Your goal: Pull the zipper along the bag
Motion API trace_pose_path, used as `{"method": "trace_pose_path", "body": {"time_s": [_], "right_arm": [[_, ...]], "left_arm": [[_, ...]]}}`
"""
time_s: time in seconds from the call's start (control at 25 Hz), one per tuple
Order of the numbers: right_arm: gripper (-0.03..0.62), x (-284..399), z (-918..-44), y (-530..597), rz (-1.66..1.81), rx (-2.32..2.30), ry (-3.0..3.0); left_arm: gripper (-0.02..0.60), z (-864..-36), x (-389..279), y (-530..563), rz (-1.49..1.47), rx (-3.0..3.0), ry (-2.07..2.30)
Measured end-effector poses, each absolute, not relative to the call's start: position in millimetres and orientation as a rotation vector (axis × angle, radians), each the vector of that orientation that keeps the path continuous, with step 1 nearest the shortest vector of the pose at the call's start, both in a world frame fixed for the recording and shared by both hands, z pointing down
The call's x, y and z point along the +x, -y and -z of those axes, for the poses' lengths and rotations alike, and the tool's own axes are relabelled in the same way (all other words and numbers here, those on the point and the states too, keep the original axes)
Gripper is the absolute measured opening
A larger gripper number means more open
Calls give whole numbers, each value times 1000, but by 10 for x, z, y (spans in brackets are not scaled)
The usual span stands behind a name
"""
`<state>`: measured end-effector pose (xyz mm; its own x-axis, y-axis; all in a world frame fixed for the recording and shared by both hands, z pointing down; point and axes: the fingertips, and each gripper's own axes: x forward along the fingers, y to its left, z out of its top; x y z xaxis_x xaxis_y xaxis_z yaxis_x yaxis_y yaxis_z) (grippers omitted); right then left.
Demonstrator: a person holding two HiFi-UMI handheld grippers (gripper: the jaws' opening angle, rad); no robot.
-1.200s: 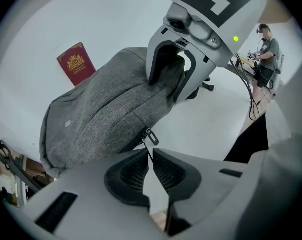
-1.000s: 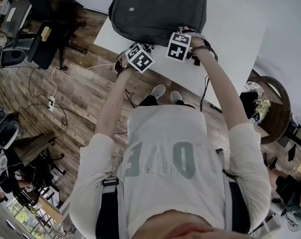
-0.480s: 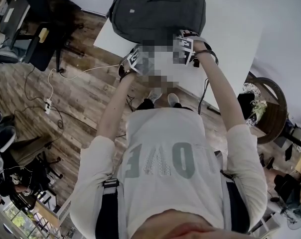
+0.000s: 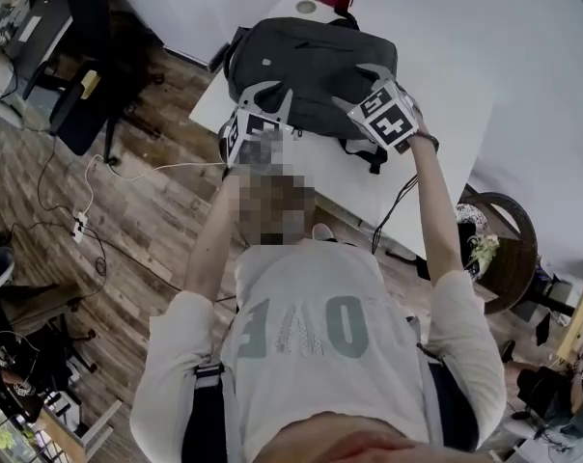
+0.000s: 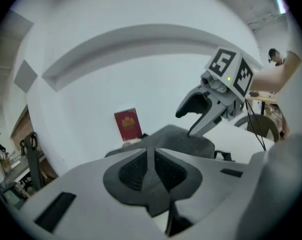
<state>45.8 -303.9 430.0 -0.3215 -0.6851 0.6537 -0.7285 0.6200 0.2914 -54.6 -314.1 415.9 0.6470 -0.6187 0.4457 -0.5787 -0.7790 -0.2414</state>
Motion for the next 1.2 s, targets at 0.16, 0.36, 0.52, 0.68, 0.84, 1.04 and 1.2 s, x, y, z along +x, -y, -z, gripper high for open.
{"method": "trace_pose_path", "body": {"time_s": [0.16, 0.36, 0.52, 0.68, 0.84, 1.04, 1.2], "right_arm": [[308, 367, -3607, 3026, 32, 1381, 2207], [307, 112, -3158, 2671, 72, 1635, 2302], [205, 88, -2915, 2454, 71, 1871, 2381], [118, 212, -2911, 2297, 12, 2051, 2396], [113, 268, -3043, 2151, -34, 2148, 2394], [72, 218, -3236, 2001, -63, 2189, 2374], [46, 187, -3330, 1967, -108, 2185, 2355]], "left_arm": [[64, -3324, -574, 3154, 343, -2855, -1159], [49, -2759, -602, 2819, 57, -2786, -1200], [32, -2572, -671, 2570, -101, -2727, -1180], [31, -2526, -745, 2463, -181, -2681, -1181], [31, -2635, -902, 2458, -112, -2657, -1222], [31, -2728, -1135, 2491, -89, -2608, -1292], [31, -2780, -1242, 2511, -56, -2583, -1329]]}}
